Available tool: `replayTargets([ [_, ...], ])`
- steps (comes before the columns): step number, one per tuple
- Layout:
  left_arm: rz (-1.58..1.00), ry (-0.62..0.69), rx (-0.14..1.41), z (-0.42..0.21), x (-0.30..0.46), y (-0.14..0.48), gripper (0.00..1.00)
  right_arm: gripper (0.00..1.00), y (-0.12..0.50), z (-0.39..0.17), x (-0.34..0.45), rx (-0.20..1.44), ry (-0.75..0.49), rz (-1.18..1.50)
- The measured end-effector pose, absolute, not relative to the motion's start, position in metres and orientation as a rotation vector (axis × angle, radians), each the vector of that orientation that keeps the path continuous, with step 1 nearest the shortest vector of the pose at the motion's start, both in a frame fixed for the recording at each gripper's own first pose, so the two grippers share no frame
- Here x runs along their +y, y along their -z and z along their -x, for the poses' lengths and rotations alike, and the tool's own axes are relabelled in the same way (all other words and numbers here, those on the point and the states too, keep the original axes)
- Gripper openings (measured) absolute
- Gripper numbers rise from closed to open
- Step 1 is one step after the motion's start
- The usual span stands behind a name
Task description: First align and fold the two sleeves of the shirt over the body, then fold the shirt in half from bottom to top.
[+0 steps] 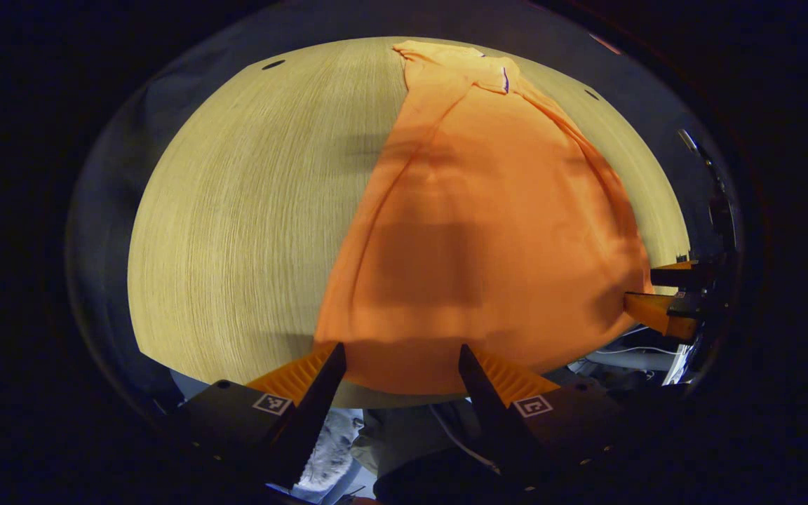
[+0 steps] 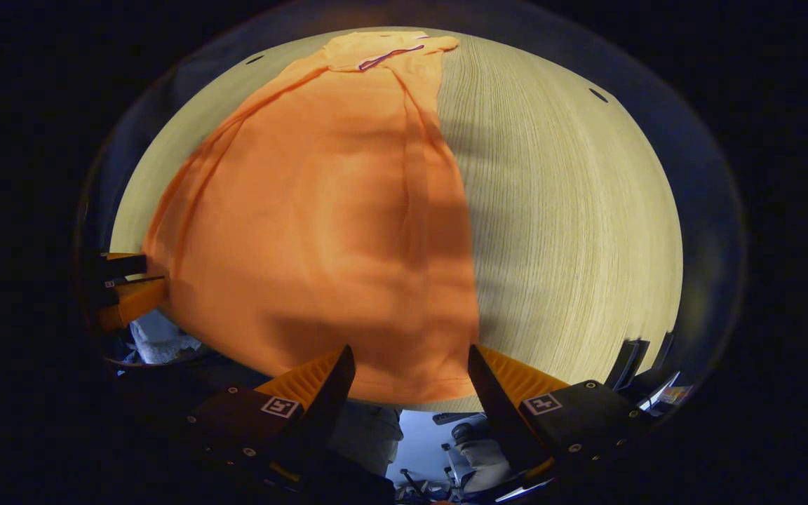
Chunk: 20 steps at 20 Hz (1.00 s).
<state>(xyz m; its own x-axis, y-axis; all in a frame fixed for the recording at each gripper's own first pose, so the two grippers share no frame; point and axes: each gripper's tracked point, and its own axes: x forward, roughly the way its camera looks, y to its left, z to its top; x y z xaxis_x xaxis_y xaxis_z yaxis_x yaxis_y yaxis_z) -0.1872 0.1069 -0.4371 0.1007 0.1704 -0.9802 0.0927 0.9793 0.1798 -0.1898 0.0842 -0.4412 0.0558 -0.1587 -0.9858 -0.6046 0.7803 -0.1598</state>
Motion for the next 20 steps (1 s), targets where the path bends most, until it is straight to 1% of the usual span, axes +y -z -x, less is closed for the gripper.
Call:
replayTargets([
  [2, -0.298, -0.039, 1.484, 0.19, 0.107, 0.438, 0.97, 0.99, 0.445, 0.191, 0.085, 1.512, -0.367, 0.636],
  [6, -0.275, -0.076, 1.52, 0.191, 0.106, 0.439, 0.98, 0.99, 0.443, 0.192, 0.086, 1.526, -0.37, 0.628],
  [7, -0.277, -0.075, 1.529, 0.19, 0.106, 0.44, 0.98, 0.98, 0.444, 0.196, 0.088, 1.545, -0.368, 0.611],
  [8, -0.276, -0.077, 1.527, 0.191, 0.105, 0.441, 0.98, 0.92, 0.44, 0.194, 0.091, 1.53, -0.365, 0.596],
  [9, -0.274, -0.08, 1.526, 0.191, 0.104, 0.44, 0.98, 0.82, 0.445, 0.198, 0.092, 1.535, -0.371, 0.601],
  [10, -0.28, -0.068, 1.517, 0.191, 0.1, 0.44, 0.96, 0.77, 0.445, 0.199, 0.094, 1.524, -0.379, 0.603],
  [11, -0.295, -0.045, 1.505, 0.19, 0.097, 0.44, 0.94, 0.65, 0.446, 0.203, 0.097, 1.524, -0.38, 0.601],
  [12, -0.317, -0.012, 1.488, 0.189, 0.092, 0.441, 0.82, 0.54, 0.445, 0.206, 0.101, 1.524, -0.385, 0.597],
  [13, -0.334, 0.009, 1.462, 0.184, 0.088, 0.442, 0.75, 0.28, 0.445, 0.209, 0.103, 1.53, -0.384, 0.589],
  [15, -0.351, -0.006, 1.44, 0.184, 0.085, 0.446, 0.14, 0.13, 0.445, 0.21, 0.105, 1.536, -0.411, 0.608],
  [16, -0.352, 0.014, 1.433, 0.181, 0.084, 0.447, 0.1, 0.13, 0.445, 0.21, 0.105, 1.534, -0.421, 0.611],
  [17, -0.34, 0.015, 1.41, 0.178, 0.081, 0.444, 0.08, 0.13, 0.444, 0.211, 0.106, 1.536, -0.43, 0.6],
  [18, -0.292, 0.018, 1.402, 0.176, 0.08, 0.442, 0.01, 0.13, 0.444, 0.212, 0.105, 1.542, -0.439, 0.585],
  [19, -0.236, 0.009, 1.393, 0.177, 0.083, 0.445, 0.01, 0.13, 0.443, 0.211, 0.104, 1.551, -0.444, 0.557],
  [20, -0.168, -0.006, 1.395, 0.179, 0.083, 0.444, 0.01, 0.13, 0.44, 0.211, 0.105, 1.556, -0.411, 0.487],
])
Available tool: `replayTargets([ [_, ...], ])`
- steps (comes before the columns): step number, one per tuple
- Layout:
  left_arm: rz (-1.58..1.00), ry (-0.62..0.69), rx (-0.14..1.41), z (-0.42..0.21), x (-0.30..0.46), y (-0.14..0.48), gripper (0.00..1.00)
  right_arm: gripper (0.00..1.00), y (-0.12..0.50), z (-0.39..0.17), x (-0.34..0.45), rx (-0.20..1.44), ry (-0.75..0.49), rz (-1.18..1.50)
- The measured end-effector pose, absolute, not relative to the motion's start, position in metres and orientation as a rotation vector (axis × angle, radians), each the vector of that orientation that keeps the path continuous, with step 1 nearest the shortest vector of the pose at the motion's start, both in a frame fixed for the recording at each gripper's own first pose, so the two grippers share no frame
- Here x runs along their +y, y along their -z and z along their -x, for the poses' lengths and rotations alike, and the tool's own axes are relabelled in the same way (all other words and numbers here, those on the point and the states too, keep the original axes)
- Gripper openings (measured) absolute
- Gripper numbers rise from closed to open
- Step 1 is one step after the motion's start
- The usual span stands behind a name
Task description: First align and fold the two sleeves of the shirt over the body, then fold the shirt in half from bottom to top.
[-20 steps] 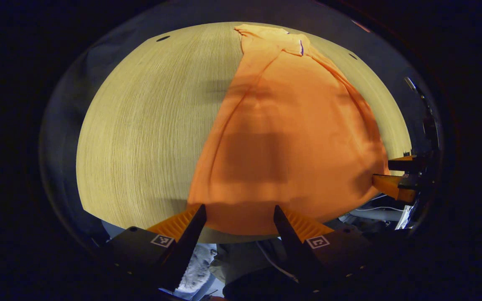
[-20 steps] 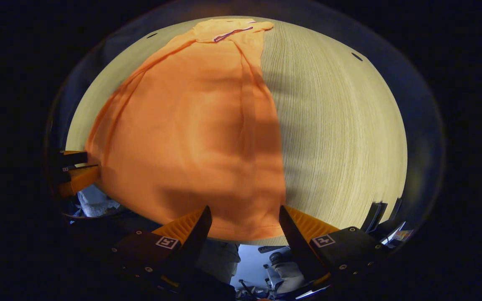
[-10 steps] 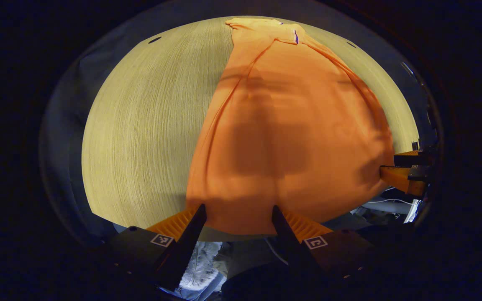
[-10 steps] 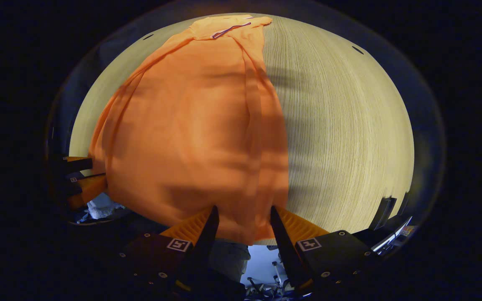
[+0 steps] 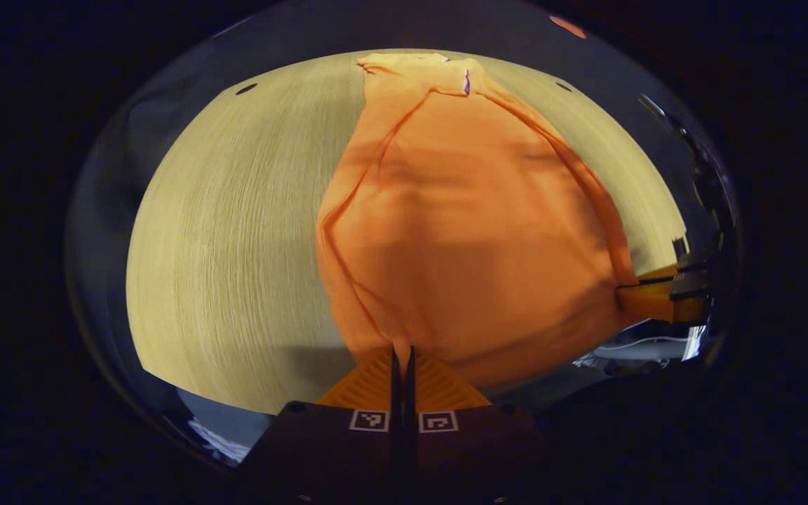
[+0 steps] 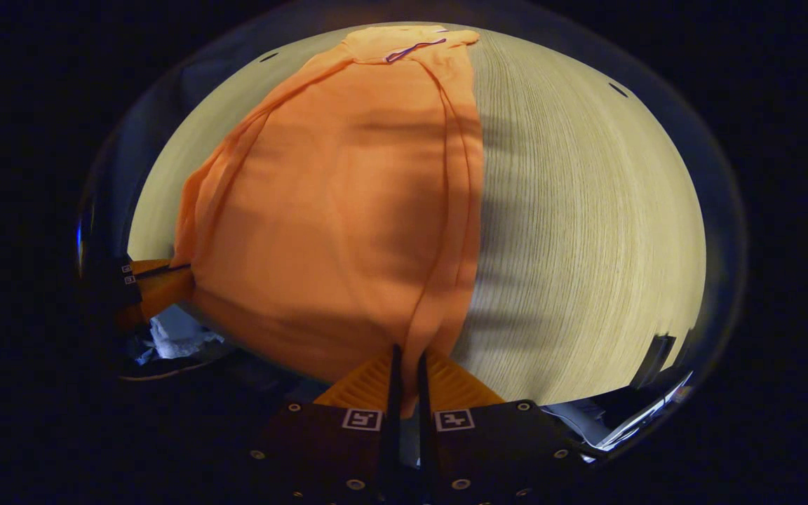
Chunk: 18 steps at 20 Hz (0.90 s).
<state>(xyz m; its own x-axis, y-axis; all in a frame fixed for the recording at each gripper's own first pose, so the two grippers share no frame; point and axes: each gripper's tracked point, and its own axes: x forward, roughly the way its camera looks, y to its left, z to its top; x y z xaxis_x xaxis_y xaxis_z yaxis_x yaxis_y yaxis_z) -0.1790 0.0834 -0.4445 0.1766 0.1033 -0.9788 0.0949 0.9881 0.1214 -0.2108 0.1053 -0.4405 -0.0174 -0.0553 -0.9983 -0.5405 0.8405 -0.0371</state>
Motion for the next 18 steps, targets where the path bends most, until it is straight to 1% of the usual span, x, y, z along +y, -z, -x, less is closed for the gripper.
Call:
replayTargets([
  [1, -0.106, -0.021, 1.404, 0.178, 0.084, 0.444, 0.01, 0.0, 0.444, 0.212, 0.106, 1.57, -0.406, 0.452],
  [4, -0.014, -0.032, 1.423, 0.176, 0.082, 0.443, 0.01, 0.0, 0.445, 0.211, 0.11, 1.584, -0.405, 0.406],
  [7, 0.021, -0.035, 1.413, 0.167, 0.077, 0.438, 0.01, 0.0, 0.438, 0.208, 0.117, 1.557, -0.446, 0.416],
  [14, 0.035, 0.06, 1.298, 0.118, 0.05, 0.394, 0.01, 0.0, 0.398, 0.17, 0.155, 1.445, -0.503, 0.337],
  [18, 0.078, 0.085, 1.219, 0.086, 0.037, 0.366, 0.01, 0.0, 0.374, 0.138, 0.176, 1.377, -0.518, 0.268],
])
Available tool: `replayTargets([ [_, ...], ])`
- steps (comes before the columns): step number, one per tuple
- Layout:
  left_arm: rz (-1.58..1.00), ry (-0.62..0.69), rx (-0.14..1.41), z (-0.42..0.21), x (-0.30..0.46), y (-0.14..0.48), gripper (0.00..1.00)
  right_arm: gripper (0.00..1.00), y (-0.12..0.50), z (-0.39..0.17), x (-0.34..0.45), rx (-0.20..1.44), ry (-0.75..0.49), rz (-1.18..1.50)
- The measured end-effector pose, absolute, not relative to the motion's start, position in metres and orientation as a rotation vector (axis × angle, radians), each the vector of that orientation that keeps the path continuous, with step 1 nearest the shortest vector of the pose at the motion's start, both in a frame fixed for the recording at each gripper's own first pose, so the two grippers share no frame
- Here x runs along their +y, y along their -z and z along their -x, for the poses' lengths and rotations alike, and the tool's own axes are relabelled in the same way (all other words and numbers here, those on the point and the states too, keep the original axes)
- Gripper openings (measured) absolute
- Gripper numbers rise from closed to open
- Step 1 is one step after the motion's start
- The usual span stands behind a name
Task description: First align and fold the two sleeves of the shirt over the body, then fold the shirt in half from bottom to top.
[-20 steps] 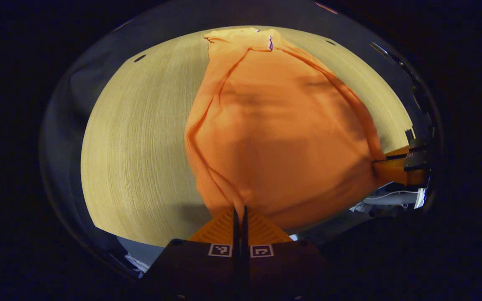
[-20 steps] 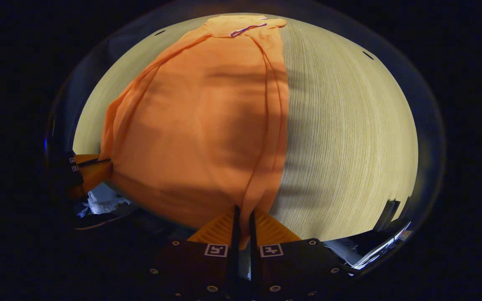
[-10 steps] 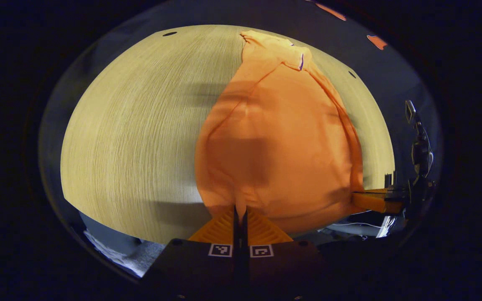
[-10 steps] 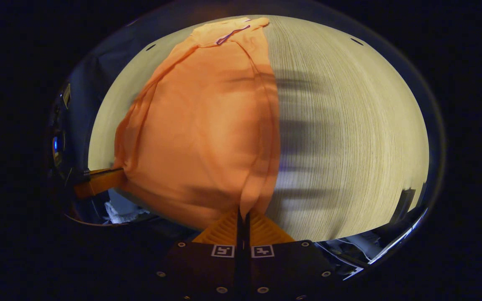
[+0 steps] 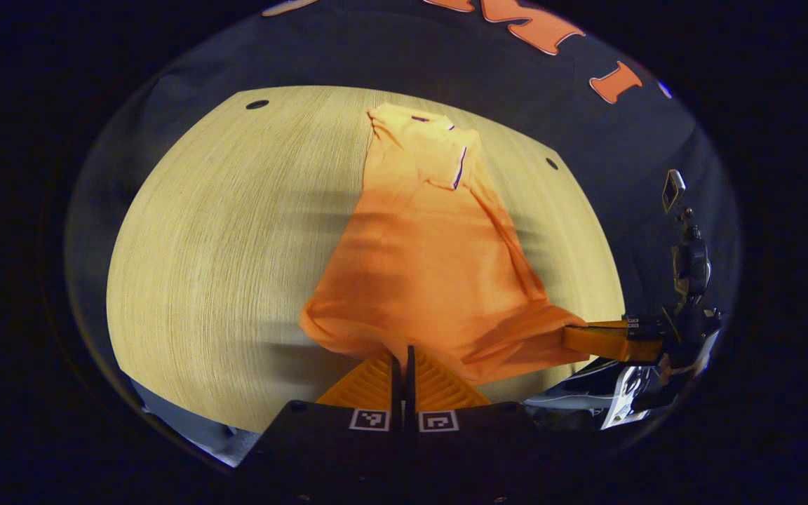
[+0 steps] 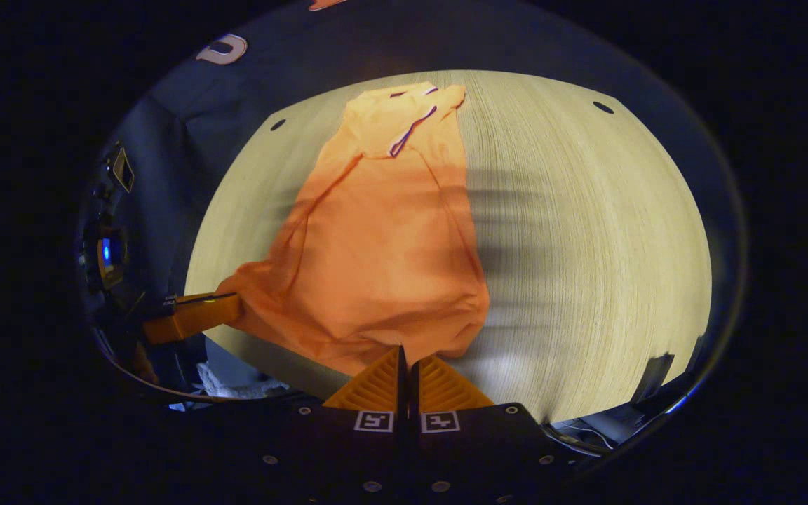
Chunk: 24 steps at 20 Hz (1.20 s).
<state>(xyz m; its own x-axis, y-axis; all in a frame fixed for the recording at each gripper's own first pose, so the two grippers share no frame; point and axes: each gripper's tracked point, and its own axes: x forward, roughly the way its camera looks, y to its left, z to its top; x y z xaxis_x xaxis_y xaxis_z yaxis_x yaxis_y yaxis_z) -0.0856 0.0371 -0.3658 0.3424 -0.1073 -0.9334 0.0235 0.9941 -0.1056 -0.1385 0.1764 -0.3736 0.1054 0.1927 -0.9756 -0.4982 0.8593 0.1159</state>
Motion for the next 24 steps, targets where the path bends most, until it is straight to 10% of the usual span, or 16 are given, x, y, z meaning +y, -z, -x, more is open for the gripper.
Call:
replayTargets([
  [24, 0.028, 0.088, 0.845, -0.163, 0.045, 0.315, 0.0, 0.0, 0.331, -0.122, 0.28, 1.08, -0.539, 0.208],
])
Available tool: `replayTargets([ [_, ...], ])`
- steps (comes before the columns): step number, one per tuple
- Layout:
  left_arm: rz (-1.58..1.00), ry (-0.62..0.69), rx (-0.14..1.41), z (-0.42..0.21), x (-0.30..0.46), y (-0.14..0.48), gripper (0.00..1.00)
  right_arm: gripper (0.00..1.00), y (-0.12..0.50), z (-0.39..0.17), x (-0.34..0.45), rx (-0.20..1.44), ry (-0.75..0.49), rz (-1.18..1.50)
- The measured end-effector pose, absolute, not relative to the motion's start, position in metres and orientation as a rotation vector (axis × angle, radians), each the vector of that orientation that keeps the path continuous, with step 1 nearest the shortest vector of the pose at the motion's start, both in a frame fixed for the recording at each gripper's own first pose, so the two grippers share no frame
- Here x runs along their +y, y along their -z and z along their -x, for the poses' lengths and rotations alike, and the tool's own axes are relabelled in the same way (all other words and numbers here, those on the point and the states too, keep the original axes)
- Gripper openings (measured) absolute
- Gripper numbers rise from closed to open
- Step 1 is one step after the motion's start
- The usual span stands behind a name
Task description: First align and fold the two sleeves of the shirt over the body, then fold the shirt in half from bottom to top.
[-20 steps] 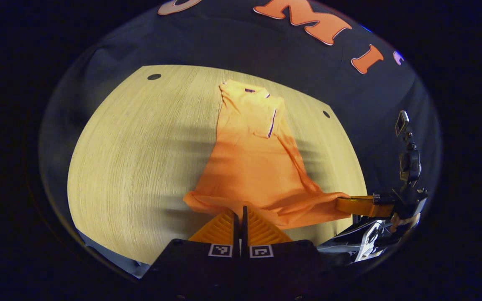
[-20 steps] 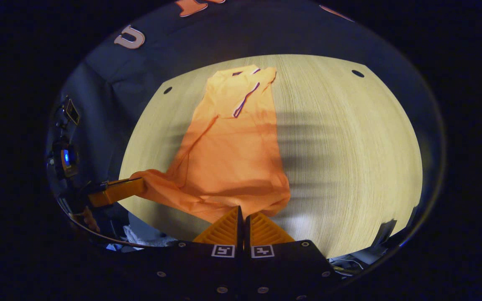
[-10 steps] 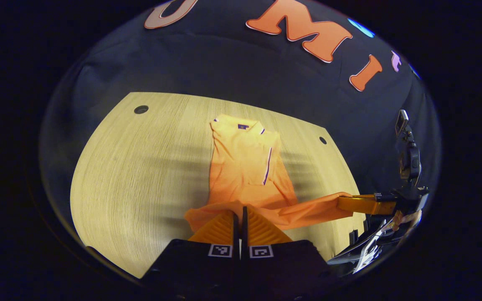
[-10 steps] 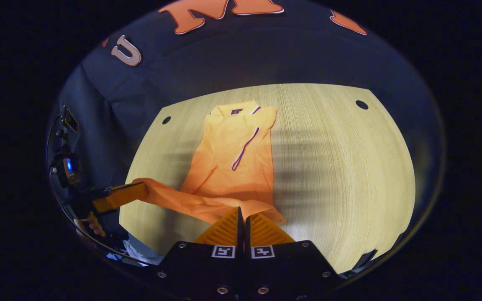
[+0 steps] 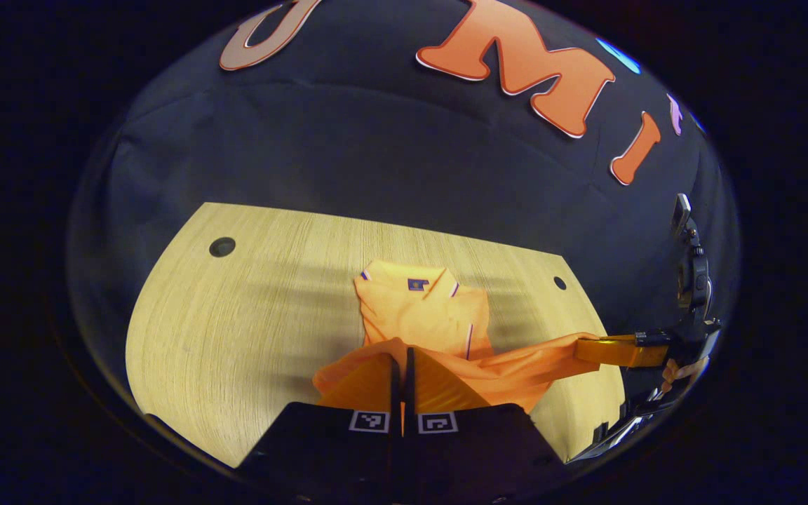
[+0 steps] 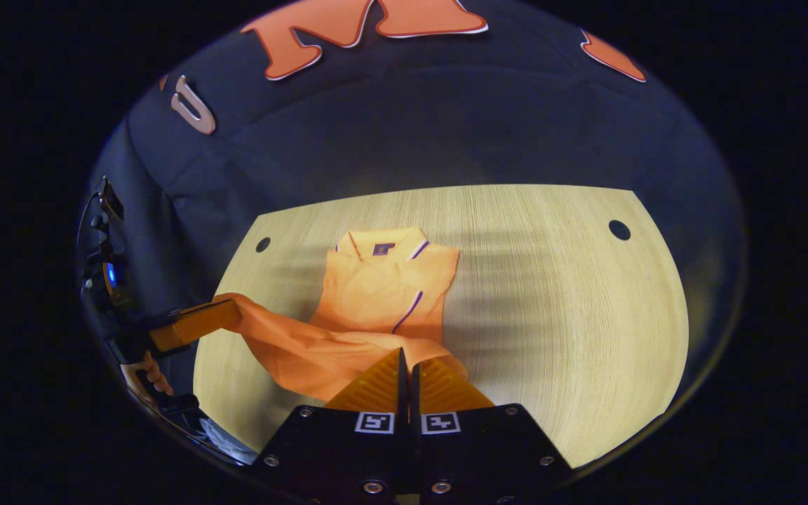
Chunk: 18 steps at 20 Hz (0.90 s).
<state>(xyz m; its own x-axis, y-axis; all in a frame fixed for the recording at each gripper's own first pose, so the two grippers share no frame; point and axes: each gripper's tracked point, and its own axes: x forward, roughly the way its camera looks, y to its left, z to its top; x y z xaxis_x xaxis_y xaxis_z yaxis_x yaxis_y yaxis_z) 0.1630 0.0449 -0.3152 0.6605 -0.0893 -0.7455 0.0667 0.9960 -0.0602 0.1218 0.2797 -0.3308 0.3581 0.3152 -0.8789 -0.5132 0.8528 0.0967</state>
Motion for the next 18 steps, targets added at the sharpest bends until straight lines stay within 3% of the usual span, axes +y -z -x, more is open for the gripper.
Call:
replayTargets([
  [9, -0.004, 0.061, 0.837, -0.266, 0.051, 0.362, 0.01, 0.0, 0.373, -0.228, 0.292, 1.021, -0.437, 0.201],
  [15, -0.003, 0.01, 0.896, -0.291, 0.075, 0.413, 0.01, 0.01, 0.424, -0.252, 0.298, 1.028, -0.415, 0.205],
  [18, -0.042, -0.044, 0.897, -0.299, 0.097, 0.426, 0.12, 0.02, 0.443, -0.256, 0.294, 1.033, -0.394, 0.245],
])
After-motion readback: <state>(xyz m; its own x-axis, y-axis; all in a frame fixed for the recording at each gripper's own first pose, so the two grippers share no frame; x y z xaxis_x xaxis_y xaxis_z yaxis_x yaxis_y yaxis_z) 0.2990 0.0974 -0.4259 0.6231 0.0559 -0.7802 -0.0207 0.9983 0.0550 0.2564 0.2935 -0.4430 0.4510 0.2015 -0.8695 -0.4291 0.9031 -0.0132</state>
